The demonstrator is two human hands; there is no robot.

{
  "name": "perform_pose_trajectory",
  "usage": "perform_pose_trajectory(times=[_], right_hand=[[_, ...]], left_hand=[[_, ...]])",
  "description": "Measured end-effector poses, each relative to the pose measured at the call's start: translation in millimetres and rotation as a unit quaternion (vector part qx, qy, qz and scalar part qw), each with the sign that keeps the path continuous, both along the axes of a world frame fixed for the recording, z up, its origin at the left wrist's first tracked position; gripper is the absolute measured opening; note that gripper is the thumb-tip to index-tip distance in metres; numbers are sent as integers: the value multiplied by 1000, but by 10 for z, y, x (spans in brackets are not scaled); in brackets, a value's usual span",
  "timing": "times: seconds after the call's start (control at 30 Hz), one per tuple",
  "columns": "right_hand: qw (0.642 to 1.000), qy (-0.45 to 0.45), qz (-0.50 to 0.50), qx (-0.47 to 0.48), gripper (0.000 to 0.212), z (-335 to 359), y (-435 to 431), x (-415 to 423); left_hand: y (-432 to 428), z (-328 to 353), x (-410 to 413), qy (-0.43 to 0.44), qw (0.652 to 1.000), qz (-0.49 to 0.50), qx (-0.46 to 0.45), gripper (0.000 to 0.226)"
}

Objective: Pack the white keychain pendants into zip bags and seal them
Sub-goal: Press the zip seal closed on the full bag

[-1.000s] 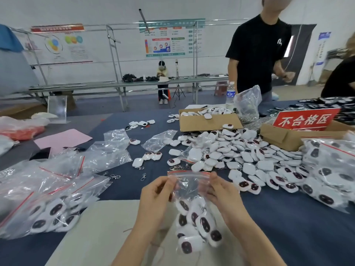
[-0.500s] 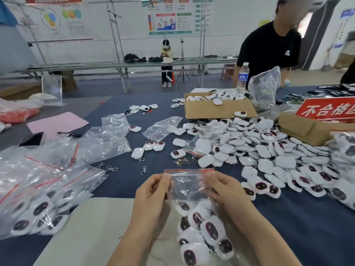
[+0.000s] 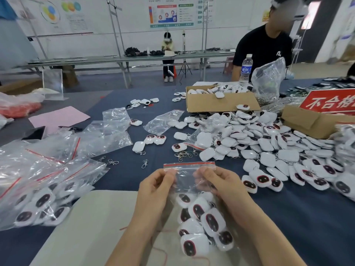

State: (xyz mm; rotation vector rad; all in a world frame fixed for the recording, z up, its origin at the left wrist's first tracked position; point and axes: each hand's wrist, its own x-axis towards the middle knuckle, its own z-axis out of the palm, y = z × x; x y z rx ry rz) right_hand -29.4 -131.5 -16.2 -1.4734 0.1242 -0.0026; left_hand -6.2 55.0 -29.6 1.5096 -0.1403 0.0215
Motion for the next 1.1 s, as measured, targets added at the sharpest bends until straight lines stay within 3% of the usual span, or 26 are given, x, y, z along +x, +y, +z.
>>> perform_pose_trajectory(times=[0.23,0.5,0.8,1.1], right_hand=[[1000,-5,8,13,36,14,23,-6],[1000,-1,8,26,32,9,42,-24],[1000,-1,24,10,39,52,64,-41],[999,-9,30,-15,39,67,81,-45]], left_hand=[[-13,102,-72,-20,1000,19,13,21],[-32,163,-110,16,1000,-21,-14,18],[-78,183,-143,28,999,15,-4,16],[-85,211,-161,29,999,-38,-3,14]])
